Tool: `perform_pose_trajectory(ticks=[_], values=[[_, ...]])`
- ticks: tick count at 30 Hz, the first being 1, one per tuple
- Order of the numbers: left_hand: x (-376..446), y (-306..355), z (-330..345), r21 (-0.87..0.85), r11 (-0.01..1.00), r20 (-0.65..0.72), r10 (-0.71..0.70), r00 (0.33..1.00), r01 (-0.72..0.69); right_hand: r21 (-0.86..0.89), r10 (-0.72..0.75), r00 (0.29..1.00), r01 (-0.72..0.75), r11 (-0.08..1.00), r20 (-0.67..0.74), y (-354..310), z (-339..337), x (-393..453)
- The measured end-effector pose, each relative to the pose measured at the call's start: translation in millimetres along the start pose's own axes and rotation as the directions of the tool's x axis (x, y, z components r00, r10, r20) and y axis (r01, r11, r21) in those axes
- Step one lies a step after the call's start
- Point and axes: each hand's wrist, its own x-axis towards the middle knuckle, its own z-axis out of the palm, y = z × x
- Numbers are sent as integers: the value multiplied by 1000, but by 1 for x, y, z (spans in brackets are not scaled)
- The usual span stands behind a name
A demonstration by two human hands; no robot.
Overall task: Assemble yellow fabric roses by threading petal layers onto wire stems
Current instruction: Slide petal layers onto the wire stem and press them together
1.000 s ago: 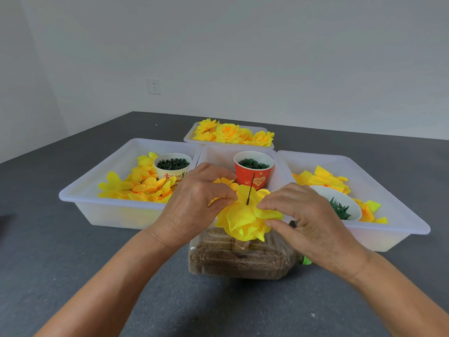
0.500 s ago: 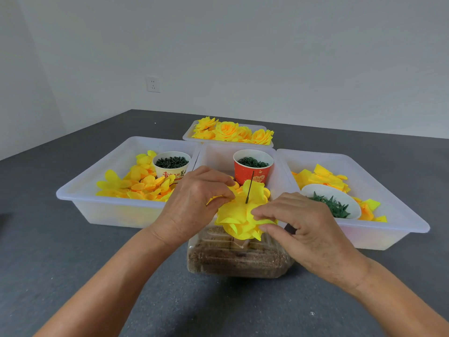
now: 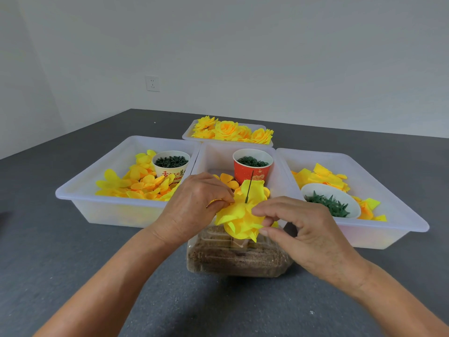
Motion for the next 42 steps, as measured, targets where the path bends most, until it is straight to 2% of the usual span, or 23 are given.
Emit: perform_pose_trajectory(ticks=[4, 7, 10, 20, 25, 28, 32, 36, 38, 40, 42], values=[[0, 1, 0, -1, 1000, 9, -13, 1000, 13, 117, 205, 979, -205, 972, 15, -5, 0, 8], [1, 1, 0, 10, 1000, 15, -10, 1000, 10, 275, 382, 923, -378, 884, 41, -4, -1, 21], [1, 1, 1, 11, 1000, 19, -14, 1000, 14, 319, 467, 883, -456, 831, 45, 0, -1, 34], [1, 2, 1, 18, 999, 29, -31, 999, 30, 170, 433, 890, -454, 875, 145, 11, 6, 46], [2, 5, -3, 3, 1000, 55, -22, 998, 22, 102, 423, 896, -437, 894, 137, 11, 5, 48], [3, 6, -5, -83, 989, 55, -119, 991, 123, 47, 405, 906, -413, 909, 125, 7, 4, 50], [6, 12, -11, -250, 922, 30, -297, 954, 295, -38, 371, 920, -369, 929, 129, 3, 3, 52], [12, 29, -14, -306, 902, 70, -297, 952, 304, -106, 359, 925, -347, 932, 128, 0, 2, 54], [14, 34, -16, -291, 912, 20, -295, 955, 288, -108, 377, 917, -365, 925, 128, -2, 2, 54], [17, 34, -21, -355, 892, -81, -328, 941, 280, -126, 394, 908, -378, 917, 141, -3, 3, 54], [20, 32, -25, -375, 873, -62, -360, 931, 313, -127, 404, 904, -388, 913, 139, -2, 4, 55]])
